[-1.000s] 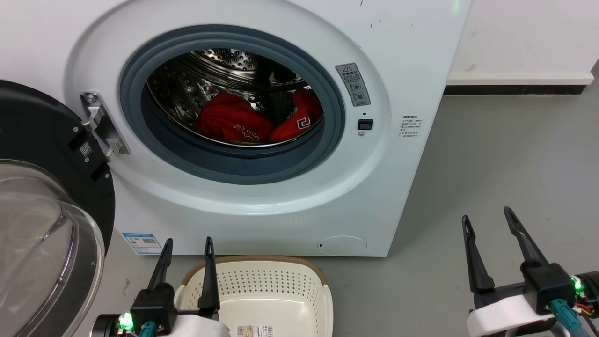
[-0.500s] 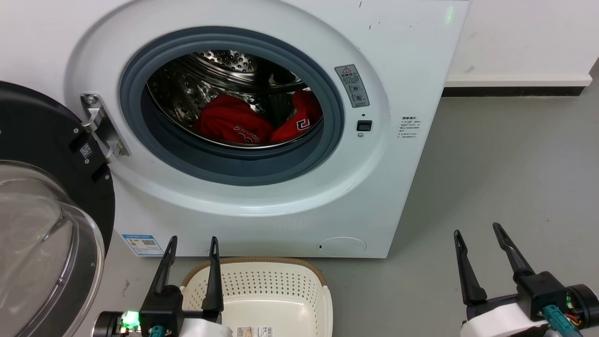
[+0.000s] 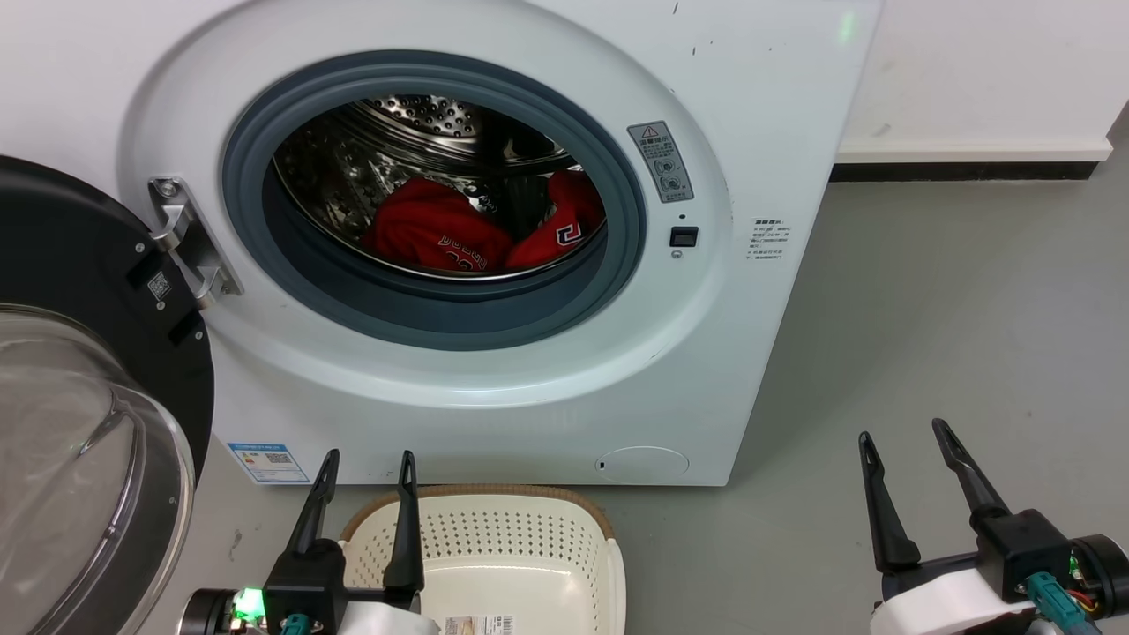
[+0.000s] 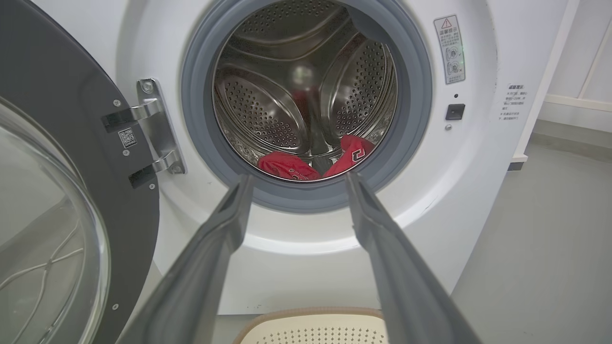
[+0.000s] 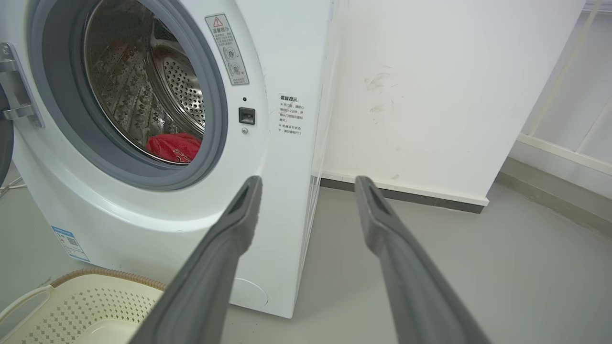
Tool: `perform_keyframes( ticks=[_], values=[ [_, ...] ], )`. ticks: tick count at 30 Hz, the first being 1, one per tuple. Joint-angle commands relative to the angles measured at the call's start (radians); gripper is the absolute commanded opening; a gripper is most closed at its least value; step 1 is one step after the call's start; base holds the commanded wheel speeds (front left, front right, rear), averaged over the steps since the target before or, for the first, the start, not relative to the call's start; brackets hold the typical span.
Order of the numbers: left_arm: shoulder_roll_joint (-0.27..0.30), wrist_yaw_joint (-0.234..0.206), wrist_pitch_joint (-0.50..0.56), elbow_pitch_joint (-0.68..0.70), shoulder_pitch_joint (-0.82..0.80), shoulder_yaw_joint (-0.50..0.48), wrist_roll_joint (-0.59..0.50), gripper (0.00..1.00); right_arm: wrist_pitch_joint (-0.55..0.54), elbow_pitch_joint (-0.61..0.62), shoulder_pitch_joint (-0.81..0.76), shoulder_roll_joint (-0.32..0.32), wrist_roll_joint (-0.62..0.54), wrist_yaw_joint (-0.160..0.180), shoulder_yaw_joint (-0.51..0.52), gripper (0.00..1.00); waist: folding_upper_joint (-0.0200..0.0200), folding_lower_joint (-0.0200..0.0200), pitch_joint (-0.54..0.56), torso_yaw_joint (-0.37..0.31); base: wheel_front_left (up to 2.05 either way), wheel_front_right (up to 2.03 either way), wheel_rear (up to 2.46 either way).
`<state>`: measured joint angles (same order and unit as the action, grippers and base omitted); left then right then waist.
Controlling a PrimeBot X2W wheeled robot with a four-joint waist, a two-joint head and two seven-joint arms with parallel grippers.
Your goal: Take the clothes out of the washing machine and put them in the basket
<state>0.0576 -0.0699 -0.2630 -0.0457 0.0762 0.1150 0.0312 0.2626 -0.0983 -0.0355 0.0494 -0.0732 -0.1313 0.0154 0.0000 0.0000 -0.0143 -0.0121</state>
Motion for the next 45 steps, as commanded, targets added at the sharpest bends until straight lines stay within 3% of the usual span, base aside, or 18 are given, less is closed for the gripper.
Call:
perform_keyframes(
  ticks=[1,8,17,24,30,36,45],
  values=[
    [0.0,0.001,-0.003,-0.001,0.007,-0.003,0.003,1.0,0.003,-0.001,0.012,0.002,-0.004,0.001,0.0,1.0,0.0,0.0,0.0,0.0,0.0,0.0,0.0],
    [-0.004,0.025,-0.003,-0.022,0.012,-0.021,0.021,1.0,0.003,-0.003,0.019,0.002,0.004,0.001,-0.004,1.0,0.0,0.0,-0.009,-0.015,0.0,0.0,0.0],
    [0.02,0.048,-0.003,-0.054,-0.065,-0.061,-0.012,1.0,0.003,0.02,0.069,0.002,0.034,0.001,0.006,1.0,0.0,0.0,-0.149,-0.12,0.0,0.0,0.0],
    [0.11,0.086,-0.003,-0.123,-0.286,-0.087,-0.029,1.0,0.003,0.052,0.129,0.001,0.061,0.001,-0.012,1.0,0.0,0.0,-0.36,-0.203,0.0,0.0,0.0],
    [0.243,0.135,0.019,-0.313,-0.574,-0.12,-0.034,1.0,0.003,0.062,0.173,0.0,0.096,0.001,-0.031,1.0,0.0,0.0,-0.498,-0.26,0.0,0.0,0.0],
    [0.338,0.181,0.202,-0.471,-0.926,-0.124,0.009,1.0,0.003,0.083,0.209,0.0,0.144,0.001,-0.058,1.0,0.0,0.0,-0.624,-0.287,0.0,0.0,0.0],
    [0.513,0.199,0.536,-0.639,-1.4,0.096,-0.042,1.0,0.003,0.113,0.251,0.0,0.215,0.001,-0.157,1.0,0.0,0.0,-0.787,-0.345,0.0,0.0,0.0]
  ],
)
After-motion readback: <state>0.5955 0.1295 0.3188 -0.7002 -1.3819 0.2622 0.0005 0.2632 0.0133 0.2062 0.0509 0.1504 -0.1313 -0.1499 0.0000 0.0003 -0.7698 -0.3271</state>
